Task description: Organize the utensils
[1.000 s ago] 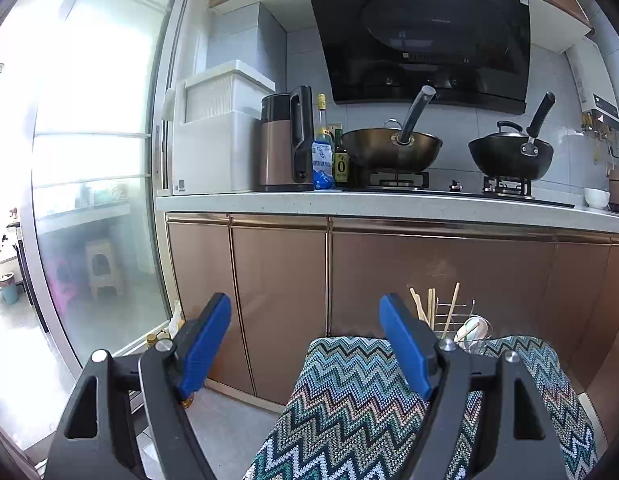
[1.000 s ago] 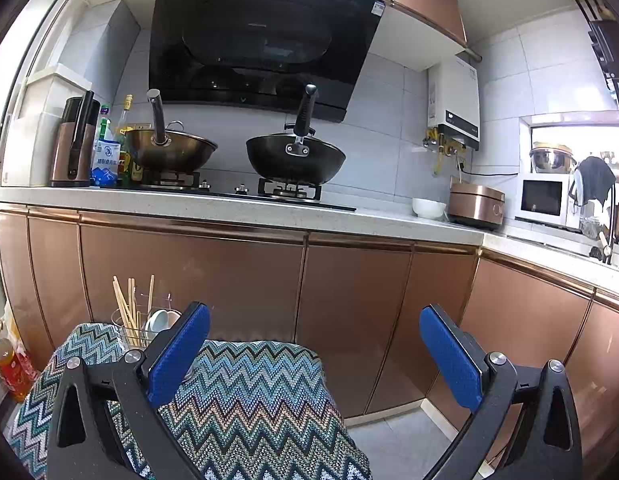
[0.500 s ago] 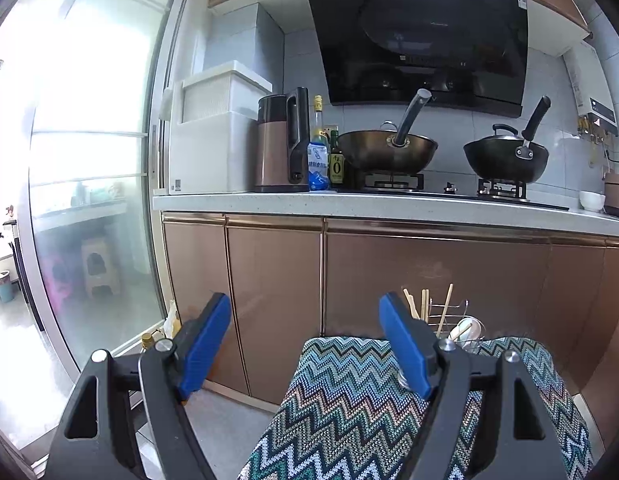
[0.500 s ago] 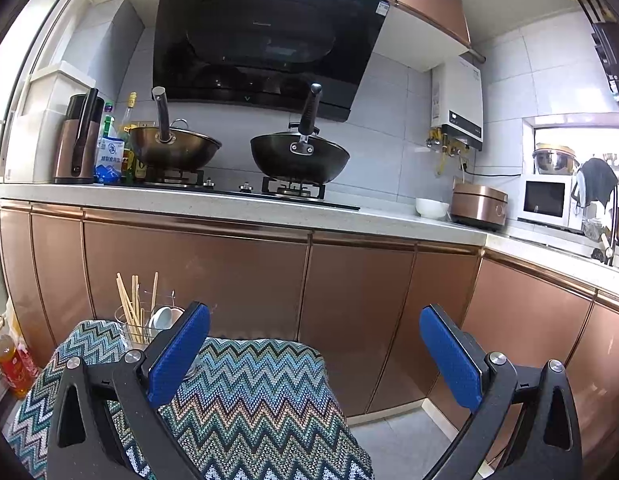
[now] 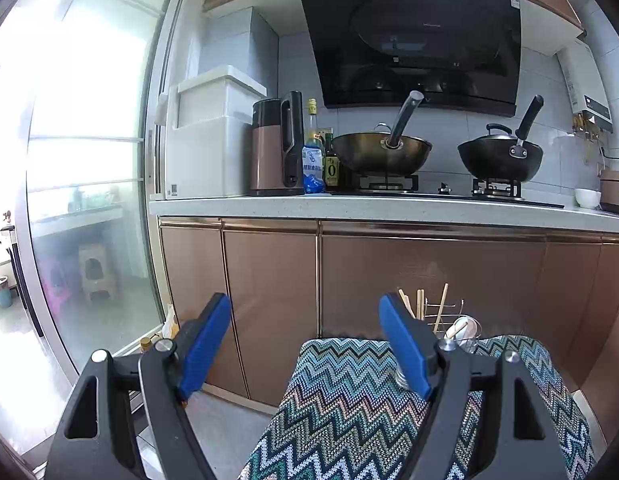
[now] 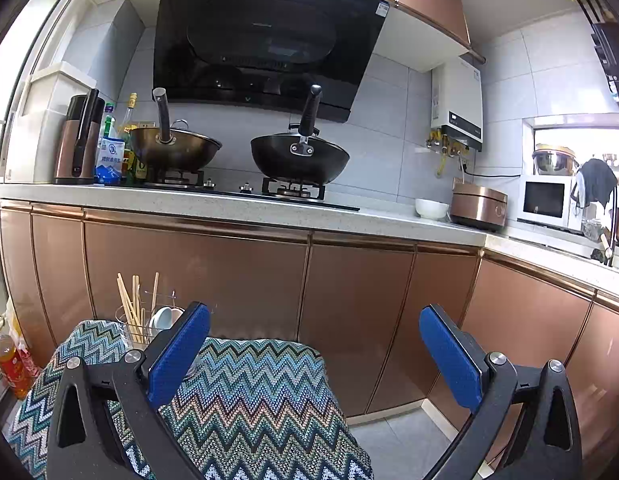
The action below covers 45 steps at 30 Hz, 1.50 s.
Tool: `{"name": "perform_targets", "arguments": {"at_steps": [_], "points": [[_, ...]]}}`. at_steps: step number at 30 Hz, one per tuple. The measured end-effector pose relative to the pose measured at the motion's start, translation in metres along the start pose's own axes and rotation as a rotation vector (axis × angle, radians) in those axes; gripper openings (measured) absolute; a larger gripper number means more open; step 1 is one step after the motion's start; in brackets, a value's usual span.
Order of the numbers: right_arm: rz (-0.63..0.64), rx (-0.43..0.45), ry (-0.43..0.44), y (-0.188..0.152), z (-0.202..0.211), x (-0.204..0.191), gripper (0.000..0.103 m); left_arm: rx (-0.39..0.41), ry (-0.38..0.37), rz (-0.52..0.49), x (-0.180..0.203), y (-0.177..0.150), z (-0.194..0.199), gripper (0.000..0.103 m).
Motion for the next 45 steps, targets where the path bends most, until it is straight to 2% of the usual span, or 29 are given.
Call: {"name": "perform_targets", "arguments": {"at_steps": [45], "points": [[0.014, 0.005, 0.003, 0.0013, 0.0046, -0.0046, 0.103, -0.028, -0.029, -0.025, 0.0091, -0.0056, 0.0052, 0.076]]}}
Point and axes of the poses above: each gripper's, at about its wrist camera, not at the fingertips, and z roughly against the way its jaws point, x to its right, y to its top, the point moved 9 cm from there along -z, roughly the way its jaws point, and after that the axes turned 11 degrees about z, right-handed, at the moved point
